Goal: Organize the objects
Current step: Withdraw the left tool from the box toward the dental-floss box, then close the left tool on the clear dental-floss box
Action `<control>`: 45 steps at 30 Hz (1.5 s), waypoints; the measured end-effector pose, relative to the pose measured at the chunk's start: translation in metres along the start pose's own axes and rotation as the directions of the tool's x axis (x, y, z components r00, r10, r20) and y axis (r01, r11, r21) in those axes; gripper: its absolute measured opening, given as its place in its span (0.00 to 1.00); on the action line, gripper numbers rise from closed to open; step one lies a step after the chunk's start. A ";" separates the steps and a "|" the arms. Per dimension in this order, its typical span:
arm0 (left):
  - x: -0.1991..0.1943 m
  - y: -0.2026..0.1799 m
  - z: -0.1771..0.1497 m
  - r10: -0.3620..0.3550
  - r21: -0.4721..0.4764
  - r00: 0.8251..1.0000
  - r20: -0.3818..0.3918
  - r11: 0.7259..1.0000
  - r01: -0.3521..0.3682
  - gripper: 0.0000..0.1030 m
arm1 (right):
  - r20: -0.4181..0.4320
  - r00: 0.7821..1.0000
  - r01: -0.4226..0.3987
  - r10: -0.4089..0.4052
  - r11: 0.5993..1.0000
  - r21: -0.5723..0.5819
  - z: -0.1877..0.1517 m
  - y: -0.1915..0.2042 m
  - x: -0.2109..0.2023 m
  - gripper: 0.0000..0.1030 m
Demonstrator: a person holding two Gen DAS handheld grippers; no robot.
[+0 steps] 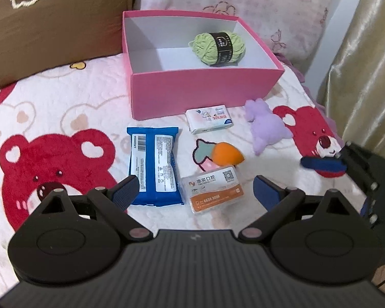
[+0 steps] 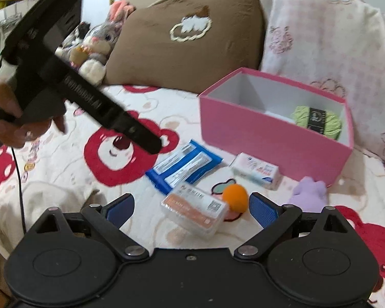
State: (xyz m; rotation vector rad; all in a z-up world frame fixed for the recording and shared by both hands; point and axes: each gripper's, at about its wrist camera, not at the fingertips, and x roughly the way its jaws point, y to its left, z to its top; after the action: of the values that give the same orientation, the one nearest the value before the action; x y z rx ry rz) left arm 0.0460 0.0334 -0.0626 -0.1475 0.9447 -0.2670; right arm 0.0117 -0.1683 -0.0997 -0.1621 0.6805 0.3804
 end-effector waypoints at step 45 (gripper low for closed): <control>0.109 0.015 -0.058 -0.196 -0.250 0.980 -0.040 0.951 0.180 0.65 | -0.086 0.992 -0.080 0.094 0.985 0.150 -0.039 -0.019 0.091 0.94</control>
State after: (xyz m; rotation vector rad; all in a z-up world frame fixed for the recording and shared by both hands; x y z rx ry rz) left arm 0.0615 0.0161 -0.1844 -0.4611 1.0273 -0.3314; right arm 0.0615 -0.1703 -0.1868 -0.0103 0.8065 0.4066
